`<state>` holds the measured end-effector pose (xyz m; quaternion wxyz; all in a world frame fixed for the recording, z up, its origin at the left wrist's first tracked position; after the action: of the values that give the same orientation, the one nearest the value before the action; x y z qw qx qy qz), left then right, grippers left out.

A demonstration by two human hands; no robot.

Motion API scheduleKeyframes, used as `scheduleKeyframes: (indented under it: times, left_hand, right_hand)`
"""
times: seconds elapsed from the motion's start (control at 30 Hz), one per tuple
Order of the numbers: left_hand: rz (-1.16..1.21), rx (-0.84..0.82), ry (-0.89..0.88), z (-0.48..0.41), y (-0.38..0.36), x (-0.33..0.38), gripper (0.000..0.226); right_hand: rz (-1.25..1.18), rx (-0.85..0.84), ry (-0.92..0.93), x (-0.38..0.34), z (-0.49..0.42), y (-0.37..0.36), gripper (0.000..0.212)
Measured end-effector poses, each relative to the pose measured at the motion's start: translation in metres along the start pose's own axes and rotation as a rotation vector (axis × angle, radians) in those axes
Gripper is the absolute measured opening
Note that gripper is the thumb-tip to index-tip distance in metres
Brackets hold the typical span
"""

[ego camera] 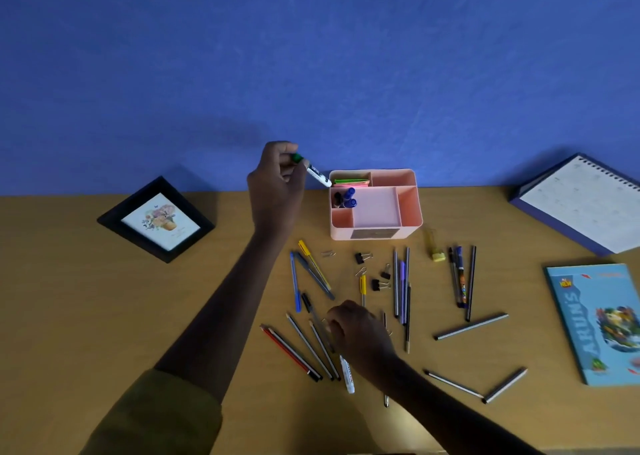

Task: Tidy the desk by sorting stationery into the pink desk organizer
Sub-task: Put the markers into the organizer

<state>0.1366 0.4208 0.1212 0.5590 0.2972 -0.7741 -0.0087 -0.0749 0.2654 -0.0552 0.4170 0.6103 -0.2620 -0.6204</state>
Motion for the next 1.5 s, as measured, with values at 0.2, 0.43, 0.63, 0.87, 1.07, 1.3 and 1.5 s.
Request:
scheduleKeyframes:
  times: [0.2, 0.43, 0.63, 0.87, 1.07, 1.3, 1.5]
  left_hand:
    - [-0.066, -0.088, -0.056, 0.003, -0.025, 0.006, 0.027]
    - [-0.064, -0.150, -0.101, 0.004, -0.046, 0.010, 0.025]
    - [-0.064, -0.184, -0.119, 0.009, -0.054, 0.006, 0.025]
    - [-0.114, -0.246, -0.135, 0.019, -0.067, -0.010, 0.022]
    - [-0.198, -0.311, -0.124, 0.029, -0.078, -0.027, 0.022]
    - [-0.261, -0.367, -0.082, 0.035, -0.084, -0.039, 0.024]
    - [-0.306, -0.417, -0.095, 0.038, -0.090, -0.040, 0.027]
  right_hand:
    - [0.063, -0.035, -0.053, 0.012, 0.003, -0.023, 0.020]
    - [0.074, -0.021, -0.113, 0.015, 0.007, -0.028, 0.019]
    - [0.057, -0.019, -0.130, 0.012, 0.010, -0.027, 0.019]
    - [0.012, -0.002, -0.199, 0.017, 0.008, -0.025, 0.023]
    - [-0.063, 0.026, -0.216, 0.016, 0.004, -0.018, 0.022]
    - [-0.229, 0.091, -0.162, 0.009, -0.008, 0.021, 0.014]
    - [-0.377, 0.259, -0.133, 0.015, -0.025, 0.097, 0.020]
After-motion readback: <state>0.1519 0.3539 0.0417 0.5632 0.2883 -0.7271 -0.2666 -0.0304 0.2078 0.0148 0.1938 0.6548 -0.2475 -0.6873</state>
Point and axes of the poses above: each hand's wrist, its own z-axis away from the middle knuckle, its own y-axis out of the back of the hand, x = y × z, the point moved 9 cm from there along -z, towards the middle knuckle, and after that the axes turned 7 degrees about x, right-handed, at the moved point
